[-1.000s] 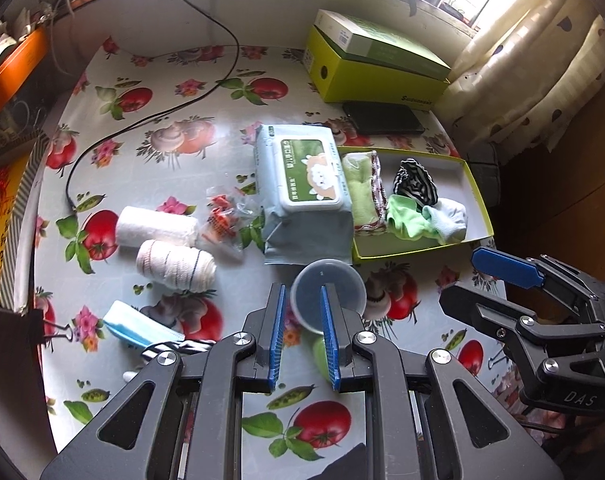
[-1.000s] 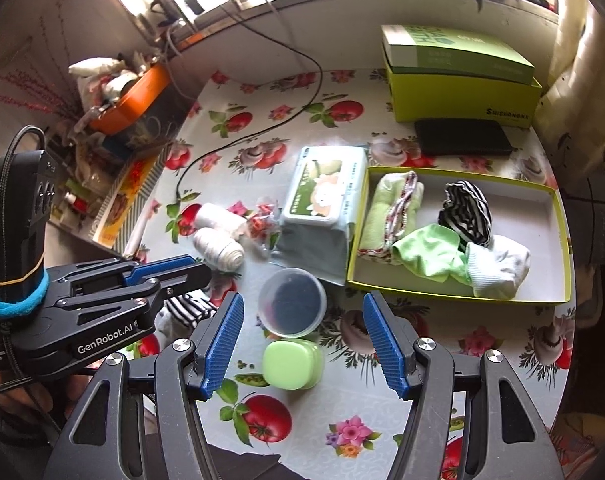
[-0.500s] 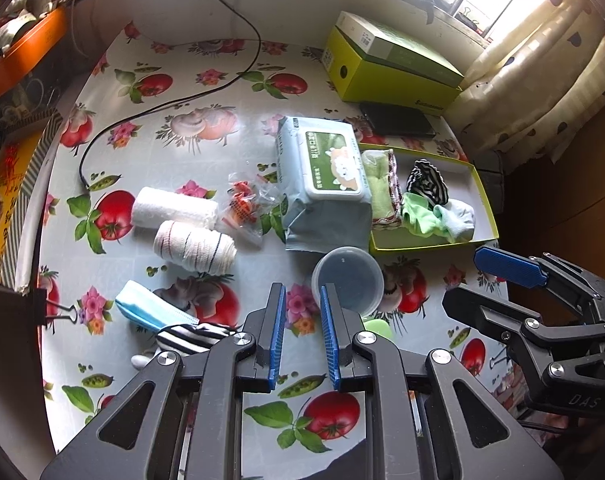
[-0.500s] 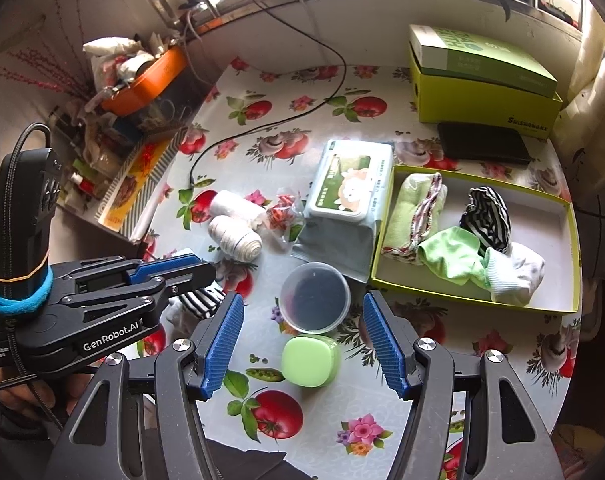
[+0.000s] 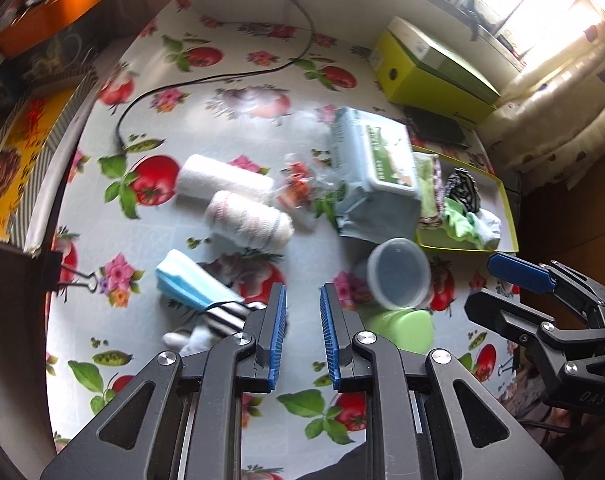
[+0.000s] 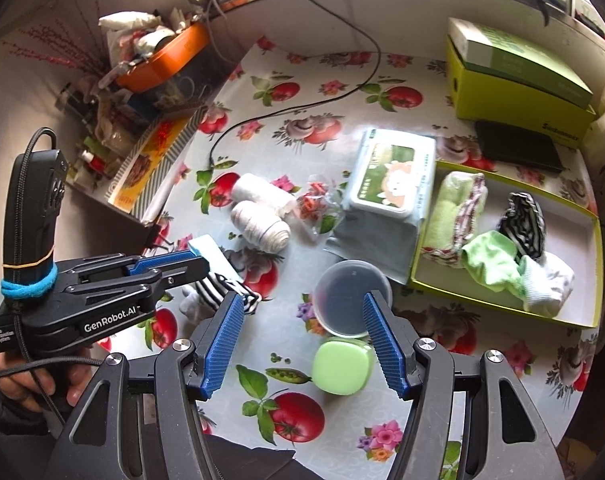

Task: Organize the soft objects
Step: 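Grasp black-and-white striped sock with right gripper while left gripper approaches gray glove, then close left gripper on the gray knit glove and lift it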

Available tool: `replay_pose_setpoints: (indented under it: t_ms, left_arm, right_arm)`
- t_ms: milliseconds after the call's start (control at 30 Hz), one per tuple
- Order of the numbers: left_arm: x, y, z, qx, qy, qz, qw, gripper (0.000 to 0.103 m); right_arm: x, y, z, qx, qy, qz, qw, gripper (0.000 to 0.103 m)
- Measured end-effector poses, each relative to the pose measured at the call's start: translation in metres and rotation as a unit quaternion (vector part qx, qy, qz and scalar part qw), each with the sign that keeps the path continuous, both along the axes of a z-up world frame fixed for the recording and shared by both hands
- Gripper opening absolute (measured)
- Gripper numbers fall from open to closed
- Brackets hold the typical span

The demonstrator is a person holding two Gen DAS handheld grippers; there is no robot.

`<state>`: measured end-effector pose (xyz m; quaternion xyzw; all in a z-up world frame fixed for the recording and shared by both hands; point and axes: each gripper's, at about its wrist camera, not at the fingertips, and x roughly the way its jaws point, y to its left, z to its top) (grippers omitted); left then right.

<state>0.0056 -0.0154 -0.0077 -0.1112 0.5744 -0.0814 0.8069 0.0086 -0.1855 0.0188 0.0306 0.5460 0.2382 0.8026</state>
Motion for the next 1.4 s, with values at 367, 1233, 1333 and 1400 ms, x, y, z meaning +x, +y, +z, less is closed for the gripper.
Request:
replay_pose_setpoints:
  t_ms: [367,1233,1333,1400]
  left_arm:
    - [-0.009,0.058,-0.026,-0.002,0.028,0.066,0.9974,0.019]
    - [-0.03,0.12,-0.063,-0.026,0.065,0.124,0.9898,0.023]
    - [-0.029,0.119,-0.065,-0.035,0.068,0.118,0.9901,0.024]
    - [-0.029,0.116,-0.067,-0.037,0.07,0.112,0.9906,0.024]
  right_arm:
    - [0.006,0.037,-0.015,-0.005,0.017,0.042,0.999,0.063]
    - [0.024,0.15,-0.109,-0.044,0.104,0.207,0.972,0.033]
    - [0.025,0.147,-0.111,-0.047,0.101,0.205,0.972,0.011]
    - [0.026,0.142,-0.108,-0.049,0.094,0.197,0.975,0.01]
